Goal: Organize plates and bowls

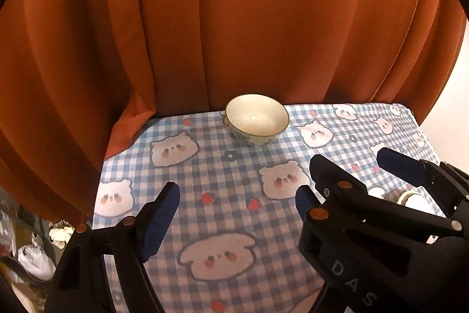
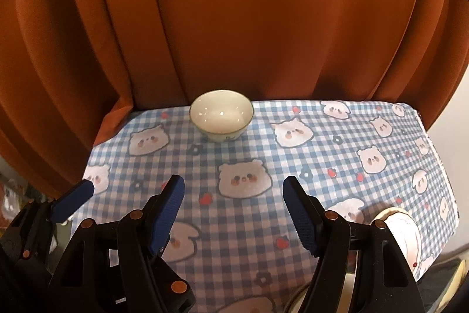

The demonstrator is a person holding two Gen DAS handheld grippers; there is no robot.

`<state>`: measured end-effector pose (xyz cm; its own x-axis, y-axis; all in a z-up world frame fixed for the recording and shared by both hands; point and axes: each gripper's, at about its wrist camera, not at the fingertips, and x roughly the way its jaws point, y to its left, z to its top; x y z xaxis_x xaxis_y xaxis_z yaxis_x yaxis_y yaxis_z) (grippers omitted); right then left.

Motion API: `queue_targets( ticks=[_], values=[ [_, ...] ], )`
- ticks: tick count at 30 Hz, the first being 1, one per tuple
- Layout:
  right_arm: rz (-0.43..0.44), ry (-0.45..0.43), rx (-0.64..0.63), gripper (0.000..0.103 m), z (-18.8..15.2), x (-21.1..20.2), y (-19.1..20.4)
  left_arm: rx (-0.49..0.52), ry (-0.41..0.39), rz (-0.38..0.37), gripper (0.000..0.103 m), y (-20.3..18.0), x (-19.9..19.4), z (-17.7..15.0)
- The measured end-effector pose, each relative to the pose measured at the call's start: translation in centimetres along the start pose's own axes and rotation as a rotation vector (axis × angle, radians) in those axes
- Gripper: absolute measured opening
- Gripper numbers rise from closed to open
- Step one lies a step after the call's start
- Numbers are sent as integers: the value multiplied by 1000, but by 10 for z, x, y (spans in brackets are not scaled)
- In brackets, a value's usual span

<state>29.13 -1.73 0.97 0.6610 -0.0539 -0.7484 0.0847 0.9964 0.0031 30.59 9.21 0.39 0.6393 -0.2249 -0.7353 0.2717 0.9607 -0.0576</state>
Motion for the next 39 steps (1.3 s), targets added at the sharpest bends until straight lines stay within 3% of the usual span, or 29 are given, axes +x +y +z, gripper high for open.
queue_targets(
  ticks=[3, 15, 20, 23, 30, 39],
  values=[
    [-20, 3, 14, 73, 13, 10, 3, -5, 3, -34, 77, 2, 8, 11],
    [-43, -10, 62, 76, 67, 55, -5, 56, -8, -10, 78, -5, 57, 57],
    [-51, -1, 73, 76, 81, 87, -15, 72, -18, 99, 78, -8, 87, 68],
    [-38, 8, 78, 76, 86, 110, -19, 44, 9, 98, 76, -5, 112, 72],
    [-38, 45, 91, 76, 92, 165, -26, 5, 57, 162, 61, -2, 170, 78],
    [-35, 79, 77, 72, 98, 220, -37, -11, 100, 169, 52, -5, 218, 83]
  ],
)
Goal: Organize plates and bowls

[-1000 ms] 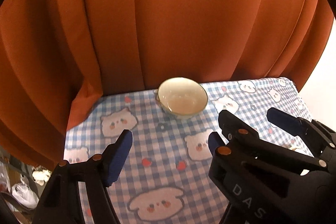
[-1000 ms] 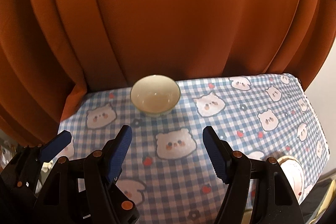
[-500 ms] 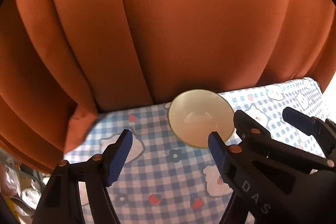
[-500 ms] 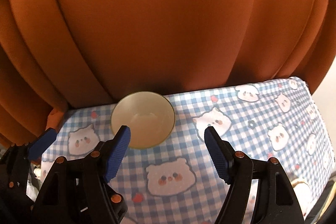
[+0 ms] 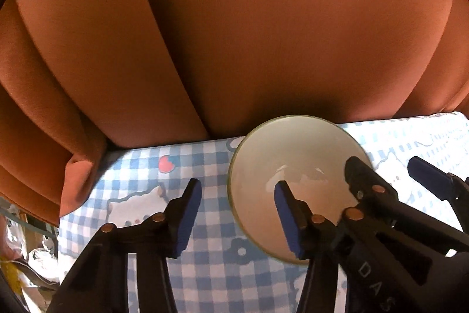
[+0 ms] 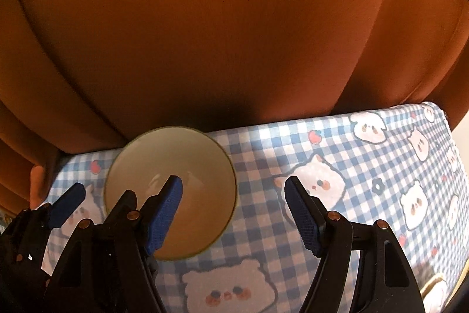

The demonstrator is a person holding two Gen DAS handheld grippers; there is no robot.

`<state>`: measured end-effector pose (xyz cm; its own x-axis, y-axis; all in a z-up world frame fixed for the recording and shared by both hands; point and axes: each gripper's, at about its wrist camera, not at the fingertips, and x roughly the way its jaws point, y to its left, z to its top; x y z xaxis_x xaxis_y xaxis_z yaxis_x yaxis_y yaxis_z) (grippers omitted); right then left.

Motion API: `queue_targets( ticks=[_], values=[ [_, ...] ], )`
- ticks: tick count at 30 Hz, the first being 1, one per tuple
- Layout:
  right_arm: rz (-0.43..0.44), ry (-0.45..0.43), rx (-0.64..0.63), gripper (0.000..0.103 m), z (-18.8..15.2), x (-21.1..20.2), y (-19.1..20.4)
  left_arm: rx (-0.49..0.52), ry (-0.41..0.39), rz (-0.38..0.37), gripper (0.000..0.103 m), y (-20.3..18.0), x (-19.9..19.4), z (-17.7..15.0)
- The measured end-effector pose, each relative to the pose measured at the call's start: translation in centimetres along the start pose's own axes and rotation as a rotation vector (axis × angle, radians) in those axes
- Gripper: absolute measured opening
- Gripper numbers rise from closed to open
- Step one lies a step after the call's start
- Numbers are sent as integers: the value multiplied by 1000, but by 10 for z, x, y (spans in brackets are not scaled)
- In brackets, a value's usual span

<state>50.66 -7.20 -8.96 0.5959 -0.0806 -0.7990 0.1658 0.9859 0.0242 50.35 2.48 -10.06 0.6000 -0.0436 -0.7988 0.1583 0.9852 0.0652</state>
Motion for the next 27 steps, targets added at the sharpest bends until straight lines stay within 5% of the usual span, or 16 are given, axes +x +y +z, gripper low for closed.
queue_targets(
  ticks=[14, 27],
  values=[
    [100, 73, 3, 21, 7, 51, -12, -44, 85, 19, 24, -4, 38, 4],
    [101, 69, -32, 20, 4, 33, -1, -40, 90, 18, 22, 4, 14, 2]
  ],
)
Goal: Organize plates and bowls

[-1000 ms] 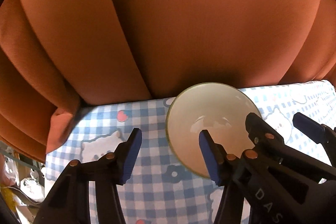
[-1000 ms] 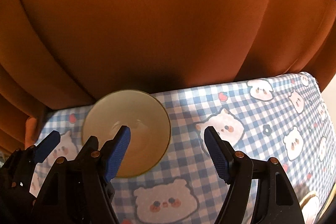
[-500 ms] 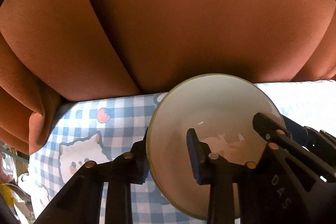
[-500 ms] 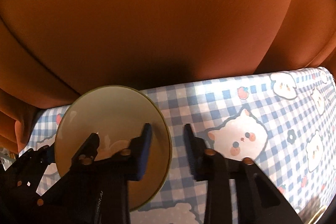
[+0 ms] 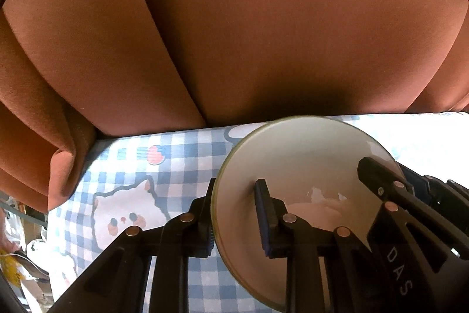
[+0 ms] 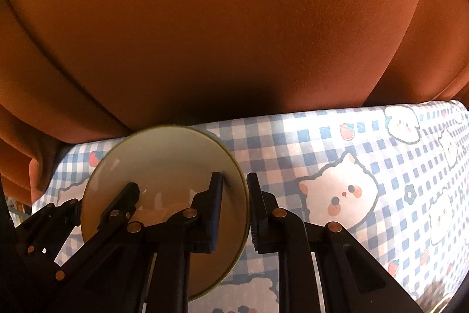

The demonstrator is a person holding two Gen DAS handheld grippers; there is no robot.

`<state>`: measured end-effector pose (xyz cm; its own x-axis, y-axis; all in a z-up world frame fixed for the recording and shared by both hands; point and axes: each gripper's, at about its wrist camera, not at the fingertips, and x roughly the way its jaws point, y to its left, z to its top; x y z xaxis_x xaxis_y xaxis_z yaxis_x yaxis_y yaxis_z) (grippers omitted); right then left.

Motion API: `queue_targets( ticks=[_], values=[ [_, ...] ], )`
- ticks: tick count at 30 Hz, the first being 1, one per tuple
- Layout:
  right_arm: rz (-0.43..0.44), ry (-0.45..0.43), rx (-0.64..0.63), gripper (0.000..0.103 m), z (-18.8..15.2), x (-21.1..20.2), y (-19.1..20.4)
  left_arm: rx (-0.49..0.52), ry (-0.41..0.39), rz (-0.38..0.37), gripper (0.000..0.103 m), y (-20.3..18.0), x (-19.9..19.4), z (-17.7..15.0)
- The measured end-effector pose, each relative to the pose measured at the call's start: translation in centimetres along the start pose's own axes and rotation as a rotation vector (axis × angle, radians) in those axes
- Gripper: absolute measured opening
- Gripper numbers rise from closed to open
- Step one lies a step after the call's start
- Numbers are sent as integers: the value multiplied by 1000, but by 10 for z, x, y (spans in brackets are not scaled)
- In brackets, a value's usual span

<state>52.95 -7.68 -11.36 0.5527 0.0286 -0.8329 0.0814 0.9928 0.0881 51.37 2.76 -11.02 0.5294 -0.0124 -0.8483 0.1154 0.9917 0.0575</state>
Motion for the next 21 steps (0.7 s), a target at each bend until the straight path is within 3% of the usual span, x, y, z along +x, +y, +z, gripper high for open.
queue_targets(
  ticks=[8, 21],
  values=[
    [-4, -22, -15, 20, -9, -36, 7, -1, -29, 0, 22, 13, -40, -11],
    [-8, -82, -35, 20, -42, -122, 32, -18, -90, -7, 22, 23, -140, -45]
  ],
)
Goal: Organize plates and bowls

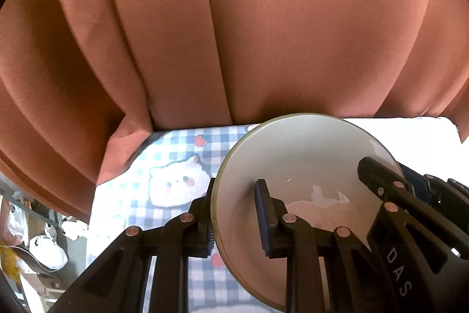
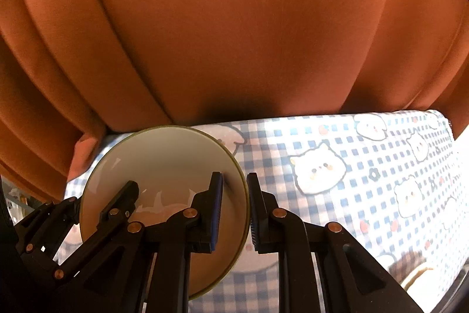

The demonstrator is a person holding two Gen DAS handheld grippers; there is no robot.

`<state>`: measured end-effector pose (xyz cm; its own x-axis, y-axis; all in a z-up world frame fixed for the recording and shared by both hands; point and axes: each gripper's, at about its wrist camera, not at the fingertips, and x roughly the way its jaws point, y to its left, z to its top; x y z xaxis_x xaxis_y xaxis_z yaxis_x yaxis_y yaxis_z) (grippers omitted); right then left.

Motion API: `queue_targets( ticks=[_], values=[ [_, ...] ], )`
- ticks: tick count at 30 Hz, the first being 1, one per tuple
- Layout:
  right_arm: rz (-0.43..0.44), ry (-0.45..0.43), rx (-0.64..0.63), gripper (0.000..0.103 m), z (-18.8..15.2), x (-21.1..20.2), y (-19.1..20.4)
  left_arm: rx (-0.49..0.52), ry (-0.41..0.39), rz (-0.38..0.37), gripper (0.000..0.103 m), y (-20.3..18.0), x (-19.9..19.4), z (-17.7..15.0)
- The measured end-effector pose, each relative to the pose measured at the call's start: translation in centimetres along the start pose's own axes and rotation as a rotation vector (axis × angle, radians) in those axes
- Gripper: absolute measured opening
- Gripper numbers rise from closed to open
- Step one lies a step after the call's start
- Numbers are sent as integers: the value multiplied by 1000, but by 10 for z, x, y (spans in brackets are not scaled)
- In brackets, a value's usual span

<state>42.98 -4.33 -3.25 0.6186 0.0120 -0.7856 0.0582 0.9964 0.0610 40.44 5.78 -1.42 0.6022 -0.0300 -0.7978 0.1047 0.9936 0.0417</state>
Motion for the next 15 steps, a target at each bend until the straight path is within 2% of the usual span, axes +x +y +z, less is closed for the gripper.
queue_targets(
  ticks=[10, 15],
  values=[
    [-17, -52, -9, 20, -43, -74, 8, -1, -48, -18, 22, 7, -61, -38],
    [-12, -59, 6, 20, -67, -102, 6, 7, -52, -14, 22, 5, -79, -57]
  ],
)
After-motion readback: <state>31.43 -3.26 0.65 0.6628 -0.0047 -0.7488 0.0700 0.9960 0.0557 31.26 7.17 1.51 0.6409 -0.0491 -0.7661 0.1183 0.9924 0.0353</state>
